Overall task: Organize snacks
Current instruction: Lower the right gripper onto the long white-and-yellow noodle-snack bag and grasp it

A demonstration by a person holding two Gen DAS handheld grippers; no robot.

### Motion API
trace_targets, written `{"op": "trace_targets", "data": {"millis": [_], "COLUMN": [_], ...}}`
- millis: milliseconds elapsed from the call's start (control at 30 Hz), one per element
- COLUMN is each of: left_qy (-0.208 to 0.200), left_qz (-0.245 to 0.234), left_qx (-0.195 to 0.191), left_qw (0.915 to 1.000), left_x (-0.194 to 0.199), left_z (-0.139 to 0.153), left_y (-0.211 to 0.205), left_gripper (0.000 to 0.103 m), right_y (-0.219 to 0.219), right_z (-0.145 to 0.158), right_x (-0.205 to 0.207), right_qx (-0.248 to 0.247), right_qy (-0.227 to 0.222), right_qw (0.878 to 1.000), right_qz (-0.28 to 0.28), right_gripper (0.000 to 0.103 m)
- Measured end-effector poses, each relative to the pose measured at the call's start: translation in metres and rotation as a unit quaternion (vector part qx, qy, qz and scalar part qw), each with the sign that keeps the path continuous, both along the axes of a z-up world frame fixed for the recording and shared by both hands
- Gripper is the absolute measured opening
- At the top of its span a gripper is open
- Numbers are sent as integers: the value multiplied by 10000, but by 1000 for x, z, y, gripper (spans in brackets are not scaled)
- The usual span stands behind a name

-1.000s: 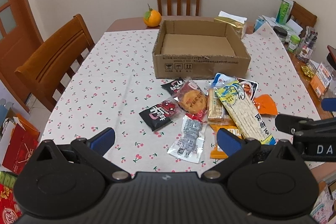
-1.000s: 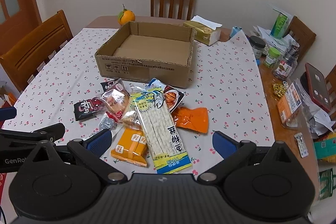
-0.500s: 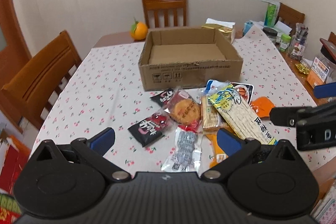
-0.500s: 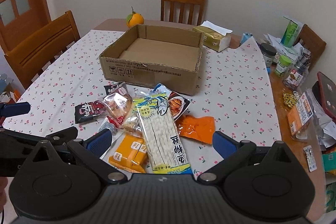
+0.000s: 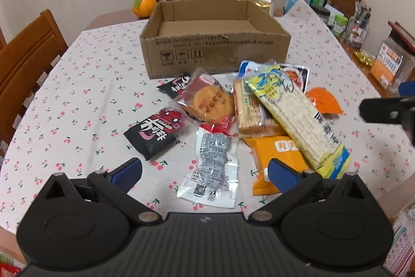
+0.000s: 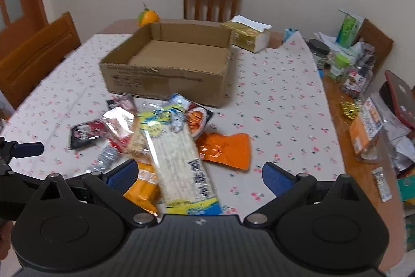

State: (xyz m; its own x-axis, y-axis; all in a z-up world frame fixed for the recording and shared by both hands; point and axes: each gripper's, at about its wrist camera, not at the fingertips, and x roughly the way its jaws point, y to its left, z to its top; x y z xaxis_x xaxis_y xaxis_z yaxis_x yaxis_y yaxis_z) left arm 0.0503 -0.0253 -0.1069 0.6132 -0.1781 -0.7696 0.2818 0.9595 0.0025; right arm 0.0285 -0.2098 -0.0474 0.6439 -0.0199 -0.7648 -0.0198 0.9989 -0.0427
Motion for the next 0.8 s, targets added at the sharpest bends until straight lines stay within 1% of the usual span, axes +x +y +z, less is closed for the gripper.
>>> {"op": "trace_targets", "data": {"millis": [133,233,400,433,533,667,767,800], "left_qy": [26,102,206,231,349,232,131,151], "left_qz": [-92,-205,-486,-504,-583,-649,-693,-711], "left_qx": [11,38,-40,-49,-109,-73,19,-15], "left_qw": [10000,9997,9986,9984,9976,9976,9975,9974], "left_x": [8,16,26,29,34,34,33,33], "left_z": [-13,-23,-35,-37,-44,-45,-44,-44], "left_y": [-1,-4,-11,-11,-13,-16,-18,-18], "left_gripper": [102,99,80,79,70,66,51,51], "right_y": [-3,-5,-7,-8,-10,-12,-12,-12], "right_z": [-5,-8,-12,-12,-13,-15,-17,-19], "right_x": [2,5,8,9,10,10,11,12], "right_qx": [82,131,161,174,191,241,306,333], "right_qy": [101,165,252,266,281,310,321,328], "right_qw": [9999,9997,9994,9993,9992,9989,9988,9988], "right_qz": [-60,-104,-174,-196,-229,-248,-184,-135], "right_gripper": [103,103,103,103,103,103,103,103]}}
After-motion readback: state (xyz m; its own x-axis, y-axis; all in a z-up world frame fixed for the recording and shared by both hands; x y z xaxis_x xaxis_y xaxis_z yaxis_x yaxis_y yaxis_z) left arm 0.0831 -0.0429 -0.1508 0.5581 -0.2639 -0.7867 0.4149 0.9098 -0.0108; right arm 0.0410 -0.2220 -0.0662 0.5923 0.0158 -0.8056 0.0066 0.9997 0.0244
